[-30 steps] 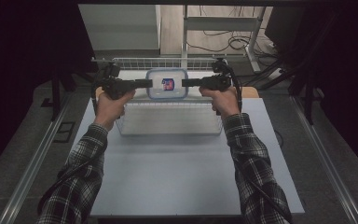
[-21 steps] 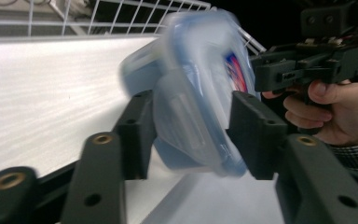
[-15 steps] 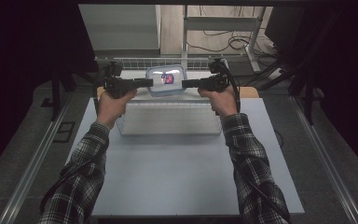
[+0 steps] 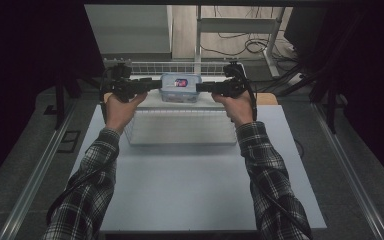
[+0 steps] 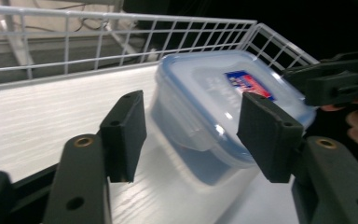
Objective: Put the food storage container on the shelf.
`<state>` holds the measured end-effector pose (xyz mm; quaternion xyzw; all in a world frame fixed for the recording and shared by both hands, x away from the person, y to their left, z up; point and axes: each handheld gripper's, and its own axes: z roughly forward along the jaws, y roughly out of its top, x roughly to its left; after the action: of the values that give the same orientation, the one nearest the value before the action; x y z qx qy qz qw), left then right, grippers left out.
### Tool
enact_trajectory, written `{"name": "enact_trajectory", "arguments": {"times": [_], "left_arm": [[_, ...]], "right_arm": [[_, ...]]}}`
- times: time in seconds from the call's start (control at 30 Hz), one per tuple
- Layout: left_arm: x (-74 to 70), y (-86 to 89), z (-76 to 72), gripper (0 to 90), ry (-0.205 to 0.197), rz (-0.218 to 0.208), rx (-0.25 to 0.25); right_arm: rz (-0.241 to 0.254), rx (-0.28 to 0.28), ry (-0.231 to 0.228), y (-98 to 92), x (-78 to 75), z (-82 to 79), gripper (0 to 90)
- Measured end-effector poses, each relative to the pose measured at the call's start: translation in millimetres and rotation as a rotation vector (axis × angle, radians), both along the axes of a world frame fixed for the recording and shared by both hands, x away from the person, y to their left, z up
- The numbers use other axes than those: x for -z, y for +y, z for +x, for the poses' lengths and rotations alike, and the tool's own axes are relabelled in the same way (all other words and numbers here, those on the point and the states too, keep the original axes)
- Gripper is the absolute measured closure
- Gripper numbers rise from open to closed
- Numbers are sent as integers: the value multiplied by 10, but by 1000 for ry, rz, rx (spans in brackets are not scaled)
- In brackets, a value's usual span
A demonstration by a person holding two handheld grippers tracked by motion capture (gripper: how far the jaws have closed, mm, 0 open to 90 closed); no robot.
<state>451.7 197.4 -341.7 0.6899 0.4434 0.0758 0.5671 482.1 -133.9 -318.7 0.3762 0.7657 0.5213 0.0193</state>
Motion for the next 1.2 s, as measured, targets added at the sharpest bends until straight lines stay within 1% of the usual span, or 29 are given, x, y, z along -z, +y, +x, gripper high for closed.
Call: {"name": "enact_trajectory", "arguments": {"times": [0.03, 0.1, 0.13, 0.17, 0.2, 0.23, 0.27, 0.3, 0.37, 0.4, 0.43, 0.47, 0.5, 0.57, 0.83, 1.1, 1.17, 1.2], "left_arm": [[-2, -5, -23, 373, -14, 6, 6], [-3, -16, -60, 328, -30, 25, 16], [-3, -22, -83, 304, -39, 35, 25], [4, -41, -130, 259, -56, 52, 41], [4, -41, -130, 239, -56, 52, 41], [8, -57, -161, 220, -66, 70, 51], [12, -70, -186, 220, -76, 85, 56], [15, -84, -212, 191, -87, 102, 58], [22, -106, -258, 162, -100, 126, 64], [29, -122, -292, 150, -107, 141, 73], [29, -122, -292, 141, -107, 141, 73], [35, -134, -316, 132, -110, 151, 75], [41, -141, -328, 132, -110, 157, 78], [62, -160, -370, 114, -112, 173, 90], [111, -176, -480, 95, -123, 195, 105], [167, -151, -580, 70, -132, 196, 112], [180, -147, -624, 64, -136, 198, 118], [180, -147, -624, 60, -136, 198, 118]], "right_arm": [[5, -1, -4, -4, 0, -8, 516], [19, 1, -15, -18, 1, -31, 450], [19, 2, -24, -22, 4, -45, 420], [8, 0, -44, -23, 8, -79, 359], [8, 0, -44, -23, 8, -79, 359], [-15, -1, -67, -14, 16, -126, 290], [-15, -1, -67, -14, 16, -126, 290], [-39, -3, -85, 2, 29, -168, 252], [-64, -3, -107, 19, 39, -212, 215], [-75, -3, -118, 26, 43, -234, 204], [-75, -3, -118, 26, 43, -234, 204], [-84, -3, -129, 34, 51, -273, 181], [-84, -3, -129, 34, 51, -273, 181], [-95, -6, -145, 36, 61, -312, 155], [-122, -11, -170, 26, 104, -398, 110], [-128, -11, -177, -9, 148, -461, 89], [-135, -11, -188, -25, 163, -492, 81], [-136, -13, -188, -32, 165, -504, 77]]}}
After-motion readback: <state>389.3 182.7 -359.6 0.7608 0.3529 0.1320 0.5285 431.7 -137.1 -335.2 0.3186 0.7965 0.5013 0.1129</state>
